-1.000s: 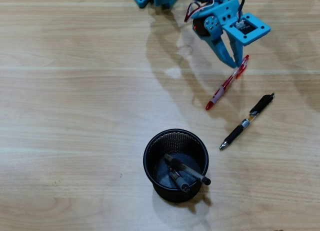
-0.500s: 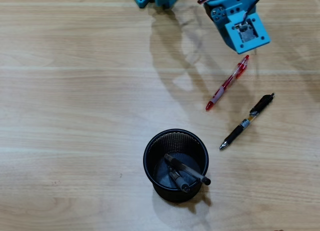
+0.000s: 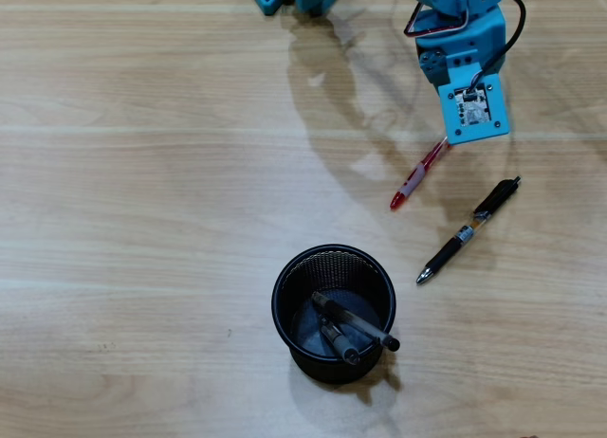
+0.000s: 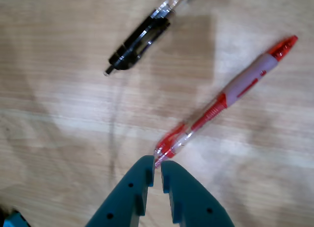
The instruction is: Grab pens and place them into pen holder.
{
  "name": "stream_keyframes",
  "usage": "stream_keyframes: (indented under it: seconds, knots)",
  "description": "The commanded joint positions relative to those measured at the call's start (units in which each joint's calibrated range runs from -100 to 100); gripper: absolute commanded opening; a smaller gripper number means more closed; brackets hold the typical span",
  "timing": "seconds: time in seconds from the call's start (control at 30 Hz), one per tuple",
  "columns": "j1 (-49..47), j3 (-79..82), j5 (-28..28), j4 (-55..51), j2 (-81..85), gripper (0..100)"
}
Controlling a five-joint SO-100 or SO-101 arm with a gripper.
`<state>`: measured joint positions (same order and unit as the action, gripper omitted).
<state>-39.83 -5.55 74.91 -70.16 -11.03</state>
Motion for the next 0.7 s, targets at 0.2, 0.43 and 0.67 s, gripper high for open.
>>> stream_keyframes:
  seconds: [0.2,0.43,0.67]
  knots:
    - [4.1,-12.1,1.0,-16.1,-3.7,2]
    - [4.6,-24.0,0.8,-19.0,-11.9,2]
    - [4.1,-29.7,0.8,-18.4,-17.5,2]
